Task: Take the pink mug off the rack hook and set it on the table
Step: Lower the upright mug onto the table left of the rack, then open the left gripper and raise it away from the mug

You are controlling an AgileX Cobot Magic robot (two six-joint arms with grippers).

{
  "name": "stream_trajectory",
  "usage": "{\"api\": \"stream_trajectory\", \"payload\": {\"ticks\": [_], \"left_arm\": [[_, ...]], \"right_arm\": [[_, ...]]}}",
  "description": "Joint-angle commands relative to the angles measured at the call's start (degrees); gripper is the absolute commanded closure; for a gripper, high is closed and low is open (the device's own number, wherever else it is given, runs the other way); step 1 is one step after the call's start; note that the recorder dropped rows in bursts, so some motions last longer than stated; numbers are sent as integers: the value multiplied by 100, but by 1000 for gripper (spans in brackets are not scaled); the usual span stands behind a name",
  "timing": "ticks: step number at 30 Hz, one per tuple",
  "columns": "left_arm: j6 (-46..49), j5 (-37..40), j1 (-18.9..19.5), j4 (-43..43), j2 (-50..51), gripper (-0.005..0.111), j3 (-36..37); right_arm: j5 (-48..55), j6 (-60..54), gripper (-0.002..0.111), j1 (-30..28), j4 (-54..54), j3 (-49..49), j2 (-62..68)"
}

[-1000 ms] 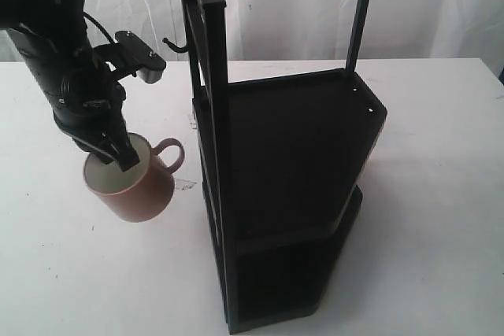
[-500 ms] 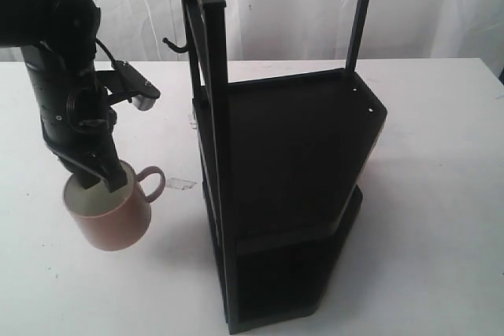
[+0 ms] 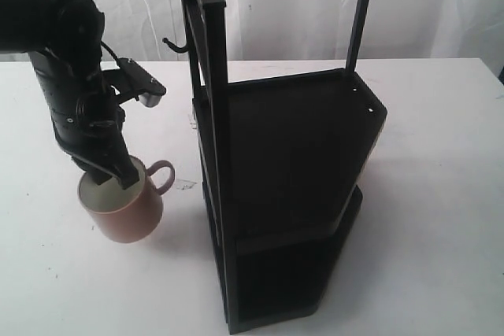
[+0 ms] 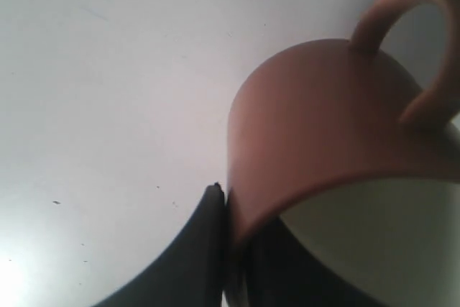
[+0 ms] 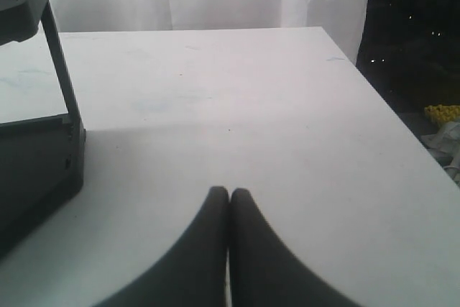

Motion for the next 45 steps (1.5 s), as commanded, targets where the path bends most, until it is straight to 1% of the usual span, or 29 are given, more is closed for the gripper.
{"api": "stream_trajectory", "payload": {"ticks": [1, 14, 16, 17, 18, 19, 23, 29, 32, 35, 37, 39, 42, 43, 45], "left_arm": [[-53, 79, -15, -120, 94, 107, 249], [-53, 68, -15, -70, 213, 106, 265], [-53, 169, -15, -81, 213, 95, 265], [-53, 262, -15, -81, 213, 85, 265], [-53, 276, -15, -69, 213, 80, 265], [-53, 289, -15, -26, 213, 72, 265], [-53, 274, -15, -26, 213, 63, 265], [-26, 318, -15, 88, 162, 63, 265], [-44, 665, -15, 653, 31, 63, 83], [-381, 1154, -15, 1375, -169, 63, -280], [-651, 1213, -15, 1658, -361, 63, -526], [-835, 1083, -15, 1760, -573, 63, -726], [-959, 587, -15, 1666, -940, 63, -950], [-1087, 384, -15, 1666, -1054, 65, -987], [-1454, 12, -1, 1835, -1229, 73, -988]], "right_arm": [[-55, -18, 108, 10, 26, 13, -10], [-55, -18, 108, 10, 26, 13, -10], [-55, -18, 108, 10, 26, 13, -10], [-55, -18, 108, 10, 26, 13, -10], [-55, -18, 108, 10, 26, 13, -10], [-55, -18, 108, 10, 26, 13, -10], [-55, -18, 108, 10, 26, 13, -10], [-55, -18, 108, 10, 26, 13, -10], [-55, -18, 108, 10, 26, 13, -10], [-55, -18, 108, 10, 26, 13, -10], [-55, -18, 108, 10, 26, 13, -10], [-55, -18, 108, 10, 26, 13, -10], [-55, -18, 108, 10, 26, 13, -10], [-55, -18, 108, 10, 26, 13, -10], [-55, -18, 108, 10, 26, 13, -10]]}}
